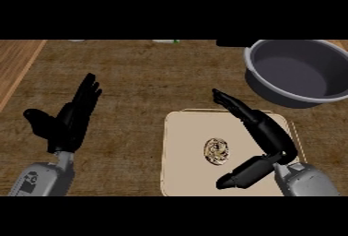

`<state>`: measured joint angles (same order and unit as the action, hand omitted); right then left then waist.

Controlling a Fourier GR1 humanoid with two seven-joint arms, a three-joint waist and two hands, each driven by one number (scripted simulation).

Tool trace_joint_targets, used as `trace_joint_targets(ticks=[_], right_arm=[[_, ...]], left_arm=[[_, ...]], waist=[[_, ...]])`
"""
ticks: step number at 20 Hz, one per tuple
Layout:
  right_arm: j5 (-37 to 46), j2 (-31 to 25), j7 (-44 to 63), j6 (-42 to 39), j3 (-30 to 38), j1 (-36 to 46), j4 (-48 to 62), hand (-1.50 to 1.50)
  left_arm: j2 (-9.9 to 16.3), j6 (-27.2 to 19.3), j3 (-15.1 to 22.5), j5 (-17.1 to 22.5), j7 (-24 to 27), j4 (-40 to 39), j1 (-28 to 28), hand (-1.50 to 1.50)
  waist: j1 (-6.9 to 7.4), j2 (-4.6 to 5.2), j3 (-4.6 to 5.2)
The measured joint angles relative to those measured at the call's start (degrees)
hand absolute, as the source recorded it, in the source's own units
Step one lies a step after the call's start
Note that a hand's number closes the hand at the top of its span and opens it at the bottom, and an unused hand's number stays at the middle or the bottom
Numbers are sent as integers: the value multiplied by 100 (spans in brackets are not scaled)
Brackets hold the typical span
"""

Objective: Pick the cupcake from the tray and place it in the pot

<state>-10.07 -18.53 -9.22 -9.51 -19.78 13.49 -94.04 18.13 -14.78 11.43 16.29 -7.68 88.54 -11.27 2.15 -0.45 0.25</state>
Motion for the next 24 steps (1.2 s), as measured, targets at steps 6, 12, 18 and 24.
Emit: trace_joint_targets(ticks=[6, 12, 18, 24], right_arm=[[752, -469, -2173, -253, 199, -376, 241, -150], [1269, -1542, -2217, -612, 687, -214, 10, -150], [1509, -2460, -1449, -1256, 888, -98, -756, -150], [1610, -2651, 45, -1854, 661, 223, -1391, -150]], left_arm=[[-24, -135, 75, -9, -493, 403, 146, 0], [-125, -195, 136, -100, -546, 521, 329, 0], [-26, -91, -32, -46, -689, 631, 340, 0], [-94, -121, -57, -146, -831, 700, 258, 0]], waist=[[-145, 29, -29], [-218, 28, -24], [-245, 21, -17], [-224, 28, -16]])
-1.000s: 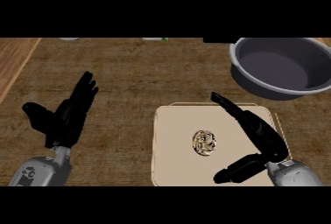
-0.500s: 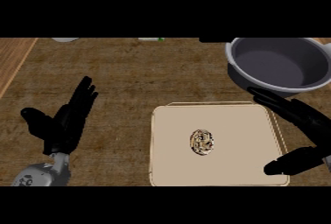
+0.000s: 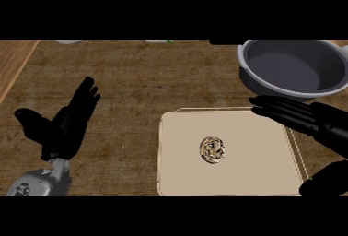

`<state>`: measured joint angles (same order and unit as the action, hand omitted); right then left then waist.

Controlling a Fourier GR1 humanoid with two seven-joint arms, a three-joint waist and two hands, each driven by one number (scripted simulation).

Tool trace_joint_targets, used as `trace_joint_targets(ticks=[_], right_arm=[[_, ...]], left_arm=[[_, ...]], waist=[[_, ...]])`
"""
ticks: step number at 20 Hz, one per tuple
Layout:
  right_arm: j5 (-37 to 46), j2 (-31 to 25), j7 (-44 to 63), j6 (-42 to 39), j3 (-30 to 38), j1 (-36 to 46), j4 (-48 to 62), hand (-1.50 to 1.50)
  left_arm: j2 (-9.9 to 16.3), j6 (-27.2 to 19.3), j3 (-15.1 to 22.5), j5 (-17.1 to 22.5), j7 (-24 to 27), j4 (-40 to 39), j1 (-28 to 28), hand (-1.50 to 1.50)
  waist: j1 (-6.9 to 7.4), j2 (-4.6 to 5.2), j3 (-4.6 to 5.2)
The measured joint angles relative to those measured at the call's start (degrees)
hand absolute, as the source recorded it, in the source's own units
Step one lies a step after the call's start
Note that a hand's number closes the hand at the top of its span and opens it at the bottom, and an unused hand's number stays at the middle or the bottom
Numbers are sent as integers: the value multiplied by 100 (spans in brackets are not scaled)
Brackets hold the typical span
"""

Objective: Pick the cupcake from the tray and place it in the pot

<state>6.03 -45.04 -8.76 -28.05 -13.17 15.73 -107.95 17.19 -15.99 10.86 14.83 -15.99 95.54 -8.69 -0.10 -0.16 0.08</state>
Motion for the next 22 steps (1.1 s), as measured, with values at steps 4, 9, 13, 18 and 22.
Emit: trace_joint_targets(ticks=[4, 9, 13, 18, 22], right_arm=[[25, 225, 869, -372, -177, 373, -5, -150], [433, 674, 1358, -577, -372, 388, 83, -150], [840, 967, 1695, -772, -609, 471, 204, -150], [1531, 1168, 1685, -884, -721, 372, 326, -150], [1968, 1489, 1701, -865, -767, 184, 318, -150]], left_arm=[[-128, 58, 50, -127, 78, -85, -8, 0], [-254, 116, -9, -235, 47, 8, 66, 0], [-308, 190, -44, -299, 40, 84, 199, 0], [-370, 294, -184, -342, -55, 97, 171, 0], [-497, 350, -234, -479, -82, -12, 58, 0]], waist=[[28, 11, -2], [31, 13, -5], [37, 15, -7], [28, 15, -8], [16, 15, -8]])
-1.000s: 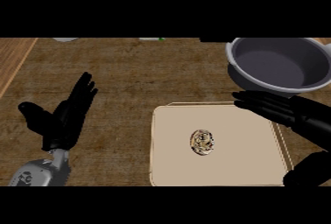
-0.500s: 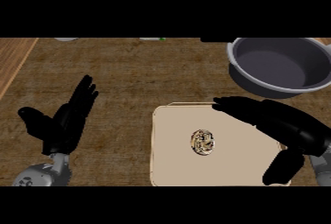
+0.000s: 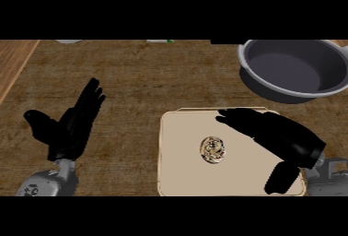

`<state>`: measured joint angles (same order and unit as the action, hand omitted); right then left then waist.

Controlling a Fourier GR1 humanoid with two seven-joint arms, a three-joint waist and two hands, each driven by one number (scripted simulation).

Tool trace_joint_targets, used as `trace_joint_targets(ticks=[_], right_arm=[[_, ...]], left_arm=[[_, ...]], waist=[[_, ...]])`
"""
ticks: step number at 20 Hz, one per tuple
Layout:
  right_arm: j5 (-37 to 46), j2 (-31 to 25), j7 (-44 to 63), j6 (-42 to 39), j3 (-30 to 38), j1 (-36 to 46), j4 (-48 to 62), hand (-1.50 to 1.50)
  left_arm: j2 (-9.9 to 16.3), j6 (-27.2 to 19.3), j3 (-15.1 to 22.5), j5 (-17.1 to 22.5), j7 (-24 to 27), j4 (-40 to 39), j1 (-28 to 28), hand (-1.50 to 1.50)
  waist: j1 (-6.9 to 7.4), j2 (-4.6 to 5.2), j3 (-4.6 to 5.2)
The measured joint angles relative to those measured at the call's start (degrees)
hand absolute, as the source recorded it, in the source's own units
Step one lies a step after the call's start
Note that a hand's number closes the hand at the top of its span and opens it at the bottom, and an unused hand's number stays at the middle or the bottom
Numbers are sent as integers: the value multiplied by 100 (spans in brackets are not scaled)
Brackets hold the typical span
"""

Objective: Pick the cupcake from the tray and place it in the pot

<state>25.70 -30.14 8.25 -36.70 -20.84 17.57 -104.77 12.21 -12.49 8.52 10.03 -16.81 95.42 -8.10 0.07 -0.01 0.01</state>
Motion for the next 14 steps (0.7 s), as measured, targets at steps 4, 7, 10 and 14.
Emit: trace_joint_targets(ticks=[4, 7, 10, 14], right_arm=[[213, 231, -69, -10, 77, -273, -160, -150], [332, 500, -38, -103, 177, -285, -195, -150], [575, 695, -89, -93, 144, -412, -158, -150], [928, 1104, 171, -59, 17, -314, 65, -150]], left_arm=[[-45, 99, -120, -25, -74, 90, 39, 0], [-128, 139, -153, -124, -132, 136, 56, 0], [-116, 230, -267, -129, -258, 316, 108, 0], [-179, 375, -364, -134, -160, 180, 90, 0]], waist=[[-7, -1, 0], [-4, -2, -1], [-1, -3, -1], [4, -1, 0]])
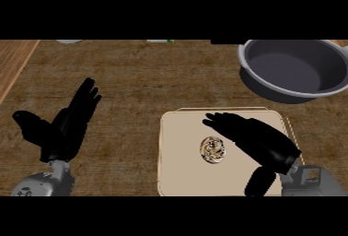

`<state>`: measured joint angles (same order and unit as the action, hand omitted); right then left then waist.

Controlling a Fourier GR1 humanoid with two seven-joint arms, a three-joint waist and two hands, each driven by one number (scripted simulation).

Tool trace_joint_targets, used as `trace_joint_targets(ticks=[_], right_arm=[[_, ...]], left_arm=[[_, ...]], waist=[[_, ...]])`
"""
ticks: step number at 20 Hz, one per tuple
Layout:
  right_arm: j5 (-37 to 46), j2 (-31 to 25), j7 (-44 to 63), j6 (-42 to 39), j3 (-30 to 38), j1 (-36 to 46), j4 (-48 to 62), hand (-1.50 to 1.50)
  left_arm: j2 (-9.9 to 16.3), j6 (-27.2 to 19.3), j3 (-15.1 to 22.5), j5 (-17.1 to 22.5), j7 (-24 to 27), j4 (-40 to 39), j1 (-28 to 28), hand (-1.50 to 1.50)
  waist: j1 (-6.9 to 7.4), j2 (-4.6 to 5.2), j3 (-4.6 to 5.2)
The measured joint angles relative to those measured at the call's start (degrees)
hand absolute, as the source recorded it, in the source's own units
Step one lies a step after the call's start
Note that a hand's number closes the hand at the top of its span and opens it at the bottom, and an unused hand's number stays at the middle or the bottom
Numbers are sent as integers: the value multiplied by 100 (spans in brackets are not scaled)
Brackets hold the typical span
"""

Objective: Pick the cupcake from the tray and place it in the pot

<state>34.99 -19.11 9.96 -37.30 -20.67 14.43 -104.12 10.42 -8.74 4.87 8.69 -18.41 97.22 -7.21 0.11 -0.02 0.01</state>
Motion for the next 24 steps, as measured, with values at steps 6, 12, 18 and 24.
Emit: trace_joint_targets(ticks=[6, 12, 18, 24], right_arm=[[668, 388, 220, 213, -309, -53, 325, -150], [1174, 615, -1, 300, -406, 54, 830, -150], [1732, 777, 8, 384, -585, 137, 1332, -150], [2097, 766, -279, 446, -506, 213, 1783, -150]], left_arm=[[-145, 25, -18, -178, 131, -124, 40, 0], [-245, 170, -105, -213, 147, -136, 66, 0], [-348, 147, -124, -352, 100, -184, -45, 0], [-391, 249, -210, -388, 113, -233, -45, 0]], waist=[[0, 1, 0], [6, 1, -1], [1, 2, -1], [3, 3, -1]])
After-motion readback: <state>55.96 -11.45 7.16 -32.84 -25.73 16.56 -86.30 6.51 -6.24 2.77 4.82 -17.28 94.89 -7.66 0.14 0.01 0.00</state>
